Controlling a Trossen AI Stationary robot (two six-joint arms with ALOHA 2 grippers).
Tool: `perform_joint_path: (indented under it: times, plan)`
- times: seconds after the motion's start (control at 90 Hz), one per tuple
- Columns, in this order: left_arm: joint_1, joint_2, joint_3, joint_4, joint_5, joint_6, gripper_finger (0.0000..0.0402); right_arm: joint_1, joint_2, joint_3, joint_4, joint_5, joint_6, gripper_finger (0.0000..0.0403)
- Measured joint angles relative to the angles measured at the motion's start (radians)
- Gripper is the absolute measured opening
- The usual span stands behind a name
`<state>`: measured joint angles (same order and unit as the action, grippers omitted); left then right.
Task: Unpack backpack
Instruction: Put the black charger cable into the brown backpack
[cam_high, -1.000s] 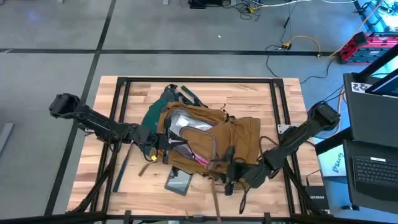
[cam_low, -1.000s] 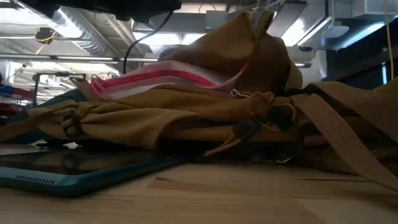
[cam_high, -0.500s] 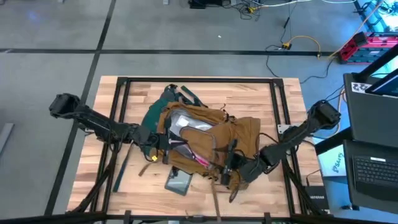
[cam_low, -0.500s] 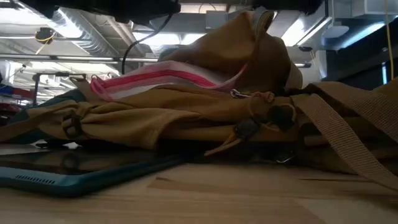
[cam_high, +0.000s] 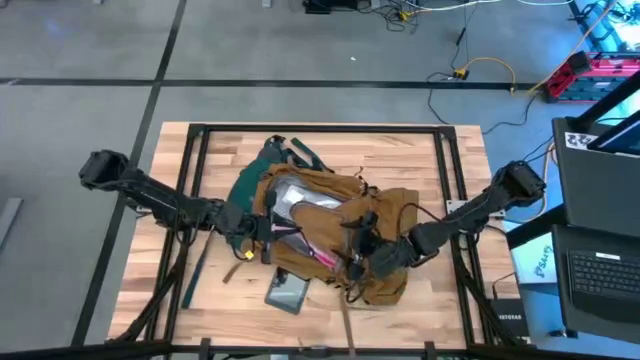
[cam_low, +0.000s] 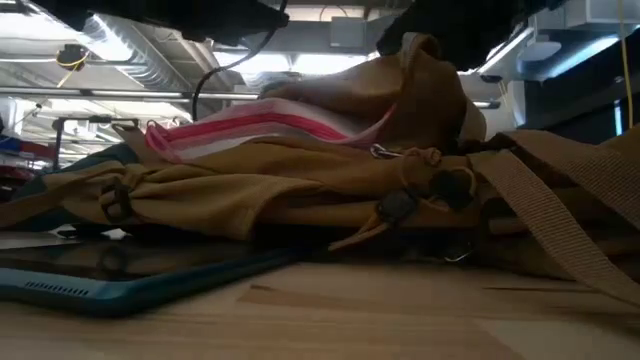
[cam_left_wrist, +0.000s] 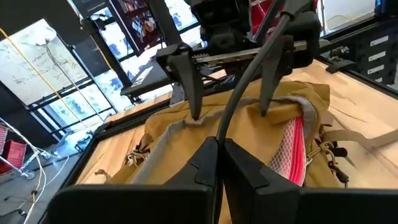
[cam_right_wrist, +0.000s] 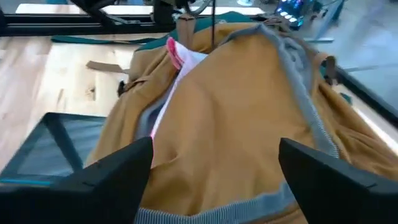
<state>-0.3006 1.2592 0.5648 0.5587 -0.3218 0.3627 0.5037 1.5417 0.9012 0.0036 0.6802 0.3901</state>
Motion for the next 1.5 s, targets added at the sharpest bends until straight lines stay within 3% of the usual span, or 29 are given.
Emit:
perform_joint_path:
  times: [0.256,0.478,0.622,0.811,0.856,1.133,1.378,1.5]
  plan:
    - [0.000,0.000,0.000,0.000,0.001,-0.002,0.0000,-0.014,0.015,0.002,-0.004,-0.071,0.022,0.0325]
    - [0.000,0.000,0.001,0.003,0.001,-0.008,0.0000,-0.053,0.078,0.002,-0.009,-0.070,-0.013,0.0280]
    - [0.000,0.000,0.001,-0.001,0.001,-0.008,0.0000,-0.071,0.090,0.002,-0.006,-0.070,-0.059,0.0202]
    - [0.000,0.000,0.001,-0.004,0.017,-0.011,0.0000,-0.072,0.083,0.002,-0.003,-0.063,-0.116,0.0033]
    - [0.000,0.000,0.001,-0.004,0.026,-0.012,0.0000,-0.072,0.076,0.002,-0.002,-0.060,-0.134,0.0015]
    - [-0.001,0.001,0.001,-0.010,0.089,-0.011,0.0000,-0.071,0.045,0.068,-0.017,0.034,-0.217,0.0002]
    - [-0.030,0.001,0.001,-0.010,0.101,0.024,0.0000,-0.071,0.045,0.240,-0.163,0.179,-0.301,0.0000]
    - [-0.036,0.001,0.001,-0.030,0.104,0.042,0.0000,-0.071,0.045,0.317,-0.236,0.195,-0.310,0.0000]
